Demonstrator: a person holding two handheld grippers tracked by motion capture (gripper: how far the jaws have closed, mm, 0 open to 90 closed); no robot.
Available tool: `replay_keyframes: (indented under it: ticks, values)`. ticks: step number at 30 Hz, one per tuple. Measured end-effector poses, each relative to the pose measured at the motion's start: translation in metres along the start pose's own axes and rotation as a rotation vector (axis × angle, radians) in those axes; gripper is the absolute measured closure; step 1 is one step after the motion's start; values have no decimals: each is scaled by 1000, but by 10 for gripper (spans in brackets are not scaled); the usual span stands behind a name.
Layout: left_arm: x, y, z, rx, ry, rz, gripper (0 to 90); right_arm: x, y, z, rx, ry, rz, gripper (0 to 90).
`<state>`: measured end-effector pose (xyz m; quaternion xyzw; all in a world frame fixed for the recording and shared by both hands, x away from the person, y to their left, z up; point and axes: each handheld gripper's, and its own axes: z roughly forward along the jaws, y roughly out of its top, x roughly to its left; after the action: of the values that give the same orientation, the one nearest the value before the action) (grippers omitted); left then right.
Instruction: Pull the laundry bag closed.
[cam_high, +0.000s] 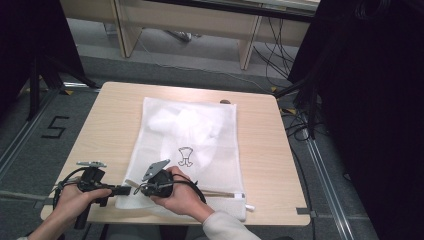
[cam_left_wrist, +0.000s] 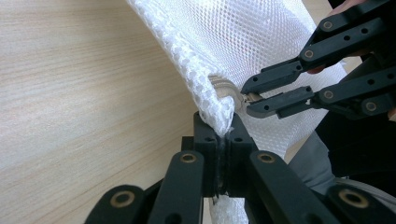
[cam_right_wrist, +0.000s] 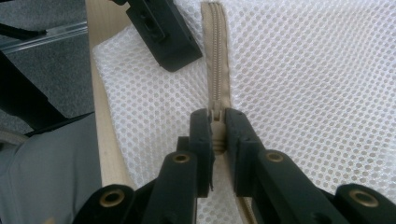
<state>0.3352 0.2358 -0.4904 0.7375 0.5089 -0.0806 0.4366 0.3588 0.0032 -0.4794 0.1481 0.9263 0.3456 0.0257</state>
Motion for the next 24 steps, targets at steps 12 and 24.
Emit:
replay_keyframes:
  ticks: [12,24]
  values:
    - [0,1,-1,15,4,7,862,0,-3,-3,17,-3,1,828]
    - [1,1,-1,17,14,14,862,-3,-10,-9,31,-16,-2,828]
